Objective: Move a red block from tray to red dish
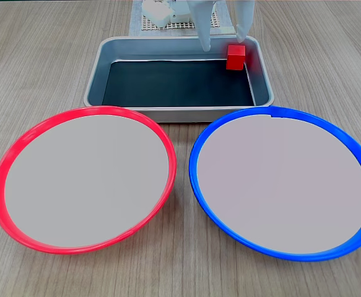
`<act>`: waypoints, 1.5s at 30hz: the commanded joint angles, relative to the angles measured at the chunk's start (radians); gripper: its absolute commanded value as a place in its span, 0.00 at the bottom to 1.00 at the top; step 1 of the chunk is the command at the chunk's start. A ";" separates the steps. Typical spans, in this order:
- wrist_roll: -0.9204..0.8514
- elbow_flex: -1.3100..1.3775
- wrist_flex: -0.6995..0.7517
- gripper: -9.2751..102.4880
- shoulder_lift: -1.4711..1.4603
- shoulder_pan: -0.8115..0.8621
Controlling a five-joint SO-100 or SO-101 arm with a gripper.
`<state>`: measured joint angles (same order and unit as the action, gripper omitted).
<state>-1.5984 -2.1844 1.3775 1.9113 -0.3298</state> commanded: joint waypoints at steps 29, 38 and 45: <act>-0.026 -0.130 -0.201 0.23 -0.003 0.061; -0.028 -0.140 -0.259 0.20 -0.006 0.069; -0.035 -0.146 -0.259 0.17 -0.012 0.077</act>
<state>-1.6276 -2.3286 1.1213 1.9006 -0.2592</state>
